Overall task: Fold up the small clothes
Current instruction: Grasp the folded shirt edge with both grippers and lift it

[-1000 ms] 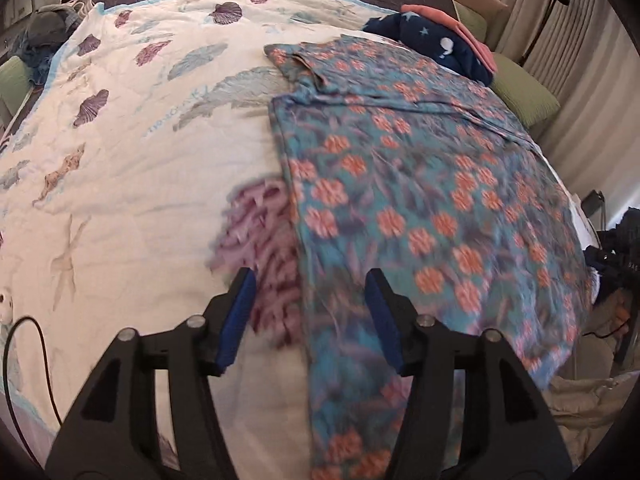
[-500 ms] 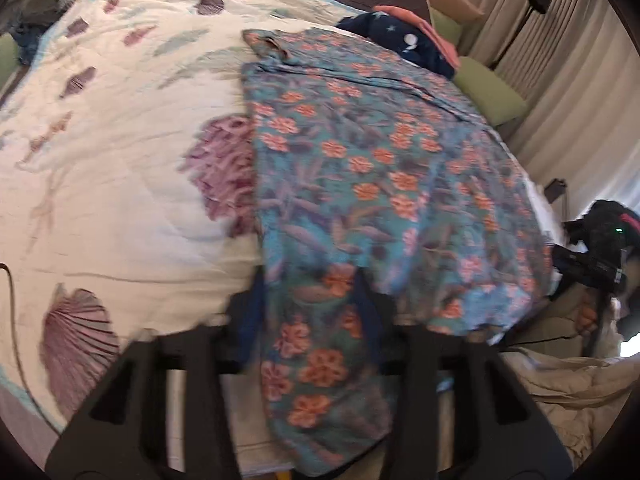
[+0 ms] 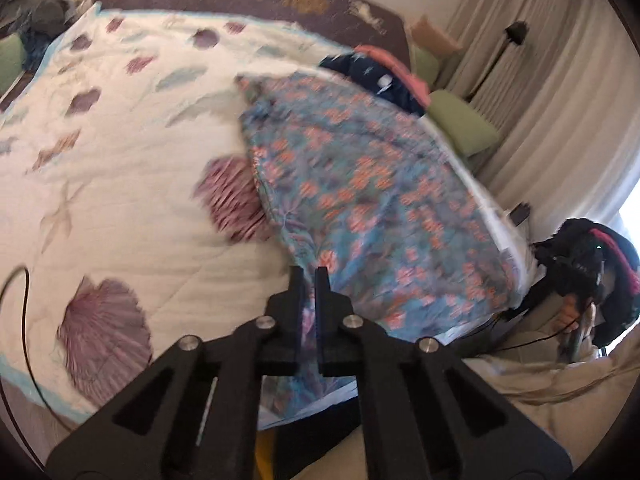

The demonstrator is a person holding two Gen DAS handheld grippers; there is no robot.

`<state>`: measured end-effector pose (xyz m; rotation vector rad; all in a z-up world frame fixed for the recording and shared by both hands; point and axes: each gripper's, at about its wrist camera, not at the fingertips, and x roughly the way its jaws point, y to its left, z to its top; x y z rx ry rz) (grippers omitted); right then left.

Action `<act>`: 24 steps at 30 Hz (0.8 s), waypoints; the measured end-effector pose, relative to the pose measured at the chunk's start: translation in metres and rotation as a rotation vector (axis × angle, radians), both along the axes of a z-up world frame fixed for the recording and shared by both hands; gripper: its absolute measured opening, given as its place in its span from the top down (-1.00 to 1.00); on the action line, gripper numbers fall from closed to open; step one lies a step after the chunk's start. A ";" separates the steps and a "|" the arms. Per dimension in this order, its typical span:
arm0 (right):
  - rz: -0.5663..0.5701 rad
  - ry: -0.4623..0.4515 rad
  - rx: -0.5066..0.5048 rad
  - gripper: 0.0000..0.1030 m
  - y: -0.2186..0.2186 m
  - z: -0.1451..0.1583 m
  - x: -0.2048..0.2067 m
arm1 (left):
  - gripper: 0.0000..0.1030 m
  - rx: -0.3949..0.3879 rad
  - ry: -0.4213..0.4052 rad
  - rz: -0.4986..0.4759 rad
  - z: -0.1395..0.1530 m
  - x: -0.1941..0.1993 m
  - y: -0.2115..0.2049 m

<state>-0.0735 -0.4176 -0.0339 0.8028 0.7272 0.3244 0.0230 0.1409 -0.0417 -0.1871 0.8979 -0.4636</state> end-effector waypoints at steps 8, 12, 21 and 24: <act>0.057 0.186 -0.114 -0.12 0.016 -0.041 0.009 | 0.10 0.049 0.089 0.037 -0.038 -0.003 0.004; 0.146 0.179 -0.065 -0.18 0.033 -0.053 0.014 | -0.06 0.078 0.082 0.015 -0.042 -0.004 -0.003; 0.067 0.045 0.115 0.94 0.014 -0.028 0.001 | 0.93 -0.056 0.044 0.038 -0.018 -0.011 0.001; 0.015 -0.025 0.157 0.95 -0.007 -0.005 -0.014 | 0.93 -0.132 -0.022 -0.004 0.009 -0.023 0.008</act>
